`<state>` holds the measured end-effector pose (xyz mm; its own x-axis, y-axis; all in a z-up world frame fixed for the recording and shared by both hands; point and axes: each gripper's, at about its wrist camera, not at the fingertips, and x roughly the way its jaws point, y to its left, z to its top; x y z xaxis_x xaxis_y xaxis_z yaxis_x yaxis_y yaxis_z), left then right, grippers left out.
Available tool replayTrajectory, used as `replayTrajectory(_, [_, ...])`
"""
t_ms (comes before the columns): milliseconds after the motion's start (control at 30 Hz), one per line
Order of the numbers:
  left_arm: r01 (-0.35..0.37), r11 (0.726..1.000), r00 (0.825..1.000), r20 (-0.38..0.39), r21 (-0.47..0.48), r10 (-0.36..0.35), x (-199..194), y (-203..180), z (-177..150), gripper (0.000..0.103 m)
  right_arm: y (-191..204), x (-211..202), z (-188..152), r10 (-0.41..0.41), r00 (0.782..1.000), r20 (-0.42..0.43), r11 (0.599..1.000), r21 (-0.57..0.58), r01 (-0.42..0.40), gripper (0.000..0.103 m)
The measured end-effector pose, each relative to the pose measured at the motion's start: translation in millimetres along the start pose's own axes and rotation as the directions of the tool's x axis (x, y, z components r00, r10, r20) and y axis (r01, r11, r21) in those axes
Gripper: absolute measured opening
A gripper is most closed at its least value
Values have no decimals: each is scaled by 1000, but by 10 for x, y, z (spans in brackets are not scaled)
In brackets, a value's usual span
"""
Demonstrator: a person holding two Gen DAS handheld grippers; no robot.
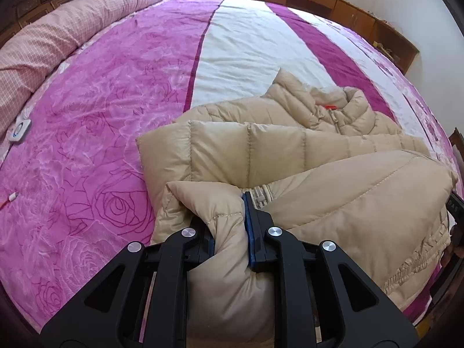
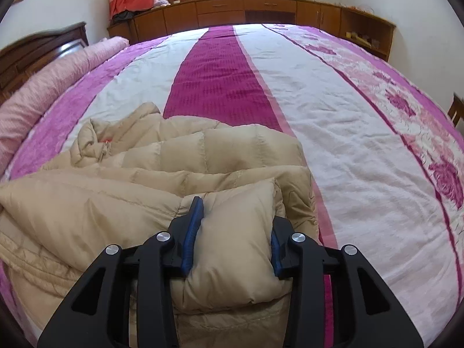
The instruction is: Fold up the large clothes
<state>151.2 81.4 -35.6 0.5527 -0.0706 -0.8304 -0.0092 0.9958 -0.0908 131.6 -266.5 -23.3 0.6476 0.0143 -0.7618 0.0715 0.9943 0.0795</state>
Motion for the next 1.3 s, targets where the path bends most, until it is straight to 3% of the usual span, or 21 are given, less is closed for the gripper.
replayTrajectory(67, [8,1000,1000,21,15,-8,-131,3,-7,19,-26,-27,26,23,1000,-3,1000,14,-23,43])
replayTrajectory(200, [57,998,997,55,1,-57,-419,83,-33,32,-85,-83,52,63,998,-6,997,45,-63,46])
replayTrajectory(367, [72,996,994,81,50,-76,-725,71,-103,71,-119,-248,102,89,996,9,991,101,-89,57])
replayTrajectory(467, [58,995,992,110,86,-67,-920,40,-162,72,-100,-424,141,112,993,30,987,110,-115,71])
replayTrajectory(500, [59,994,991,114,87,-69,-964,42,-174,72,-89,-491,153,117,992,42,987,103,-121,83])
replayTrajectory(533, [66,994,990,120,84,-76,-1022,50,-190,73,-73,-575,162,118,991,63,988,89,-124,85])
replayTrajectory(733, [64,994,983,168,91,-79,-1299,113,-293,73,-26,-1030,150,134,982,134,991,-45,-130,86])
replayTrajectory(867, [30,993,984,170,112,-49,-1377,199,-400,73,-101,-1181,25,128,984,127,987,-118,-113,86])
replayTrajectory(1000, [-19,990,991,137,142,0,-1329,294,-534,73,-176,-1127,-160,90,992,83,981,-182,-74,86])
replayTrajectory(1167, [-7,986,998,58,168,-3,-1060,414,-665,73,-312,-1003,-348,75,997,27,973,-220,-67,86])
replayTrajectory(1300, [-15,983,999,45,183,7,-818,413,-641,73,-318,-848,-345,10,999,35,960,-281,1,86])
